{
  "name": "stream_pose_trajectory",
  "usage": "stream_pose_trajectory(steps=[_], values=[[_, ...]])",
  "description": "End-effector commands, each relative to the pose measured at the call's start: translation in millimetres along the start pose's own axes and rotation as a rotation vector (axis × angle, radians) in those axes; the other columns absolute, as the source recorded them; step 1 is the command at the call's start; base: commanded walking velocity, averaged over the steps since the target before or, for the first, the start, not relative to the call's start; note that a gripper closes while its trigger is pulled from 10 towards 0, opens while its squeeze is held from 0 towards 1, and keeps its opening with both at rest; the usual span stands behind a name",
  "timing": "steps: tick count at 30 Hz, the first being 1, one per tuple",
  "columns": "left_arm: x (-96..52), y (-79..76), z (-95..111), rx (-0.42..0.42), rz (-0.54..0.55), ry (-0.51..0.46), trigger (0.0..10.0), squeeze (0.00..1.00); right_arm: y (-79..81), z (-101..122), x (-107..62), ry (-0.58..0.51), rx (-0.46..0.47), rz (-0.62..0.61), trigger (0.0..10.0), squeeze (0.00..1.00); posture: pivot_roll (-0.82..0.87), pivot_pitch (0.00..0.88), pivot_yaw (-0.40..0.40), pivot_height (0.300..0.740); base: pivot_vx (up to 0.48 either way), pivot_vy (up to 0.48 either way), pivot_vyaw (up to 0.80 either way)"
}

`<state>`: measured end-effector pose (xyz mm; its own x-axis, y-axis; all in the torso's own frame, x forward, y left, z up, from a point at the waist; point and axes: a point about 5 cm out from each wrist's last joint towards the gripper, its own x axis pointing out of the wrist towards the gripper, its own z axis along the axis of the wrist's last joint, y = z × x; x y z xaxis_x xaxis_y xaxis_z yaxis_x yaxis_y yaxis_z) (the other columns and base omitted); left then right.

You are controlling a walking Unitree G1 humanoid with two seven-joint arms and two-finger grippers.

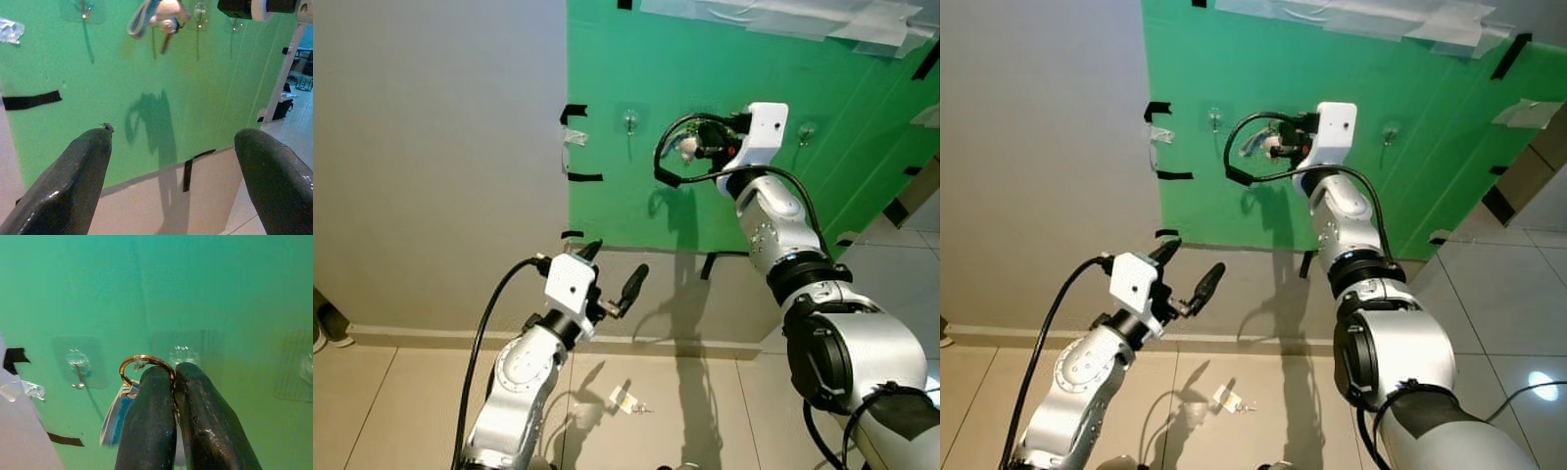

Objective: Hang keys on a hook

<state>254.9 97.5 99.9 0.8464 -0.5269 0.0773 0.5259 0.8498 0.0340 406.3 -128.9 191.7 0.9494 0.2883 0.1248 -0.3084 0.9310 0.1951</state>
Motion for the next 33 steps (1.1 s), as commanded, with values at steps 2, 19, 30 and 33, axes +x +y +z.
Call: stream_pose_trajectory(steps=[2, 19, 30, 33], values=[[0.0, -4.4, 4, -0.001, -0.009, 0.000, 10.0, 0.00, -3.3, 7, 1.9, -0.013, 0.017, -0.020, 10.0, 0.00, 0.11, 0.076, -0.075, 0.740, 0.000, 0.000, 0.00], [-6.5, -7.2, 6, -0.011, 0.005, 0.027, 10.0, 0.00, -1.8, 0, 2.3, 0.026, 0.099, 0.000, 10.0, 0.00, 0.12, 0.104, -0.085, 0.740, 0.000, 0.000, 0.00], [-8.8, -5.2, 7, -0.009, 0.016, 0.034, 10.0, 0.00, 3.0, 6, 6.2, 0.017, 0.060, 0.009, 10.0, 0.00, 0.13, 0.103, -0.087, 0.740, 0.000, 0.000, 0.00], [-8.0, -4.6, 7, -0.007, 0.015, 0.034, 10.0, 0.00, 6.6, 6, 7.9, 0.032, 0.049, 0.019, 10.0, 0.00, 0.13, 0.103, -0.087, 0.740, 0.000, 0.000, 0.00]])
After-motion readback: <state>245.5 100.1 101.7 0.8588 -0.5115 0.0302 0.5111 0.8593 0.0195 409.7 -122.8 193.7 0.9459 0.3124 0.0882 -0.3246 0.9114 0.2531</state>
